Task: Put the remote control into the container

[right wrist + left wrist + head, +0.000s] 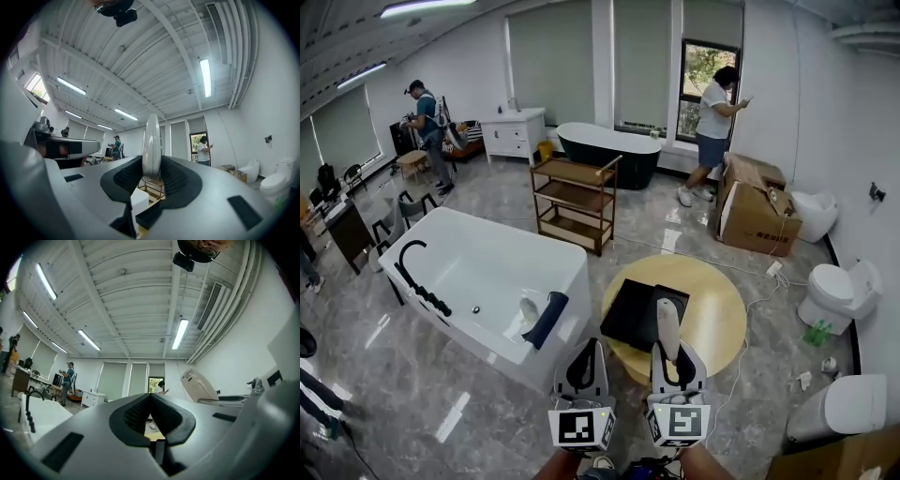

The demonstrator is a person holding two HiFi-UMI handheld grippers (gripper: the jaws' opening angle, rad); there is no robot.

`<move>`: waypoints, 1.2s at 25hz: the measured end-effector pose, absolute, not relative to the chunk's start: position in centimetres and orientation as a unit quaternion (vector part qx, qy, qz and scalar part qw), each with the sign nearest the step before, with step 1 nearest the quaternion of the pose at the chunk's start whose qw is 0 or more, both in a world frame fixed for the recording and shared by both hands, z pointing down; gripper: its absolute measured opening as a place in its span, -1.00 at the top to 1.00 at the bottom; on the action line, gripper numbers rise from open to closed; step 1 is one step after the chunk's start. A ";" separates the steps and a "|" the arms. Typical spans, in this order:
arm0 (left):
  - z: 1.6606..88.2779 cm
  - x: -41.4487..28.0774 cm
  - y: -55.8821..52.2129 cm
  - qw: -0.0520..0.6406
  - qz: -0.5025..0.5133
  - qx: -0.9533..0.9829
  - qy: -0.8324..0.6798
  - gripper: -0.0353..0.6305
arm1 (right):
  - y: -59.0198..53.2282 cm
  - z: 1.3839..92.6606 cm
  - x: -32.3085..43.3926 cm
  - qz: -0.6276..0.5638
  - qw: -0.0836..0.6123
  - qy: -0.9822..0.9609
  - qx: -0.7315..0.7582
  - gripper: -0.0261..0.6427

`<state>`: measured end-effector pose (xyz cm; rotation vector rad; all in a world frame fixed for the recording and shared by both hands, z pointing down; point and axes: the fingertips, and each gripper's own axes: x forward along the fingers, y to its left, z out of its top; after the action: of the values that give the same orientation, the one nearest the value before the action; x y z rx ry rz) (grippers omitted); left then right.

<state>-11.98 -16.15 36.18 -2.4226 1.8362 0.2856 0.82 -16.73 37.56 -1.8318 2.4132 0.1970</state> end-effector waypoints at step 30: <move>37.7 -11.7 -31.9 0.027 0.092 -0.797 0.597 0.85 | -32.1 39.3 1.4 0.052 0.036 0.789 -0.612 0.53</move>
<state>-11.71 -31.86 37.74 -2.4614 1.8427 0.2850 1.40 -32.11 39.31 -1.8791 2.4226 0.1610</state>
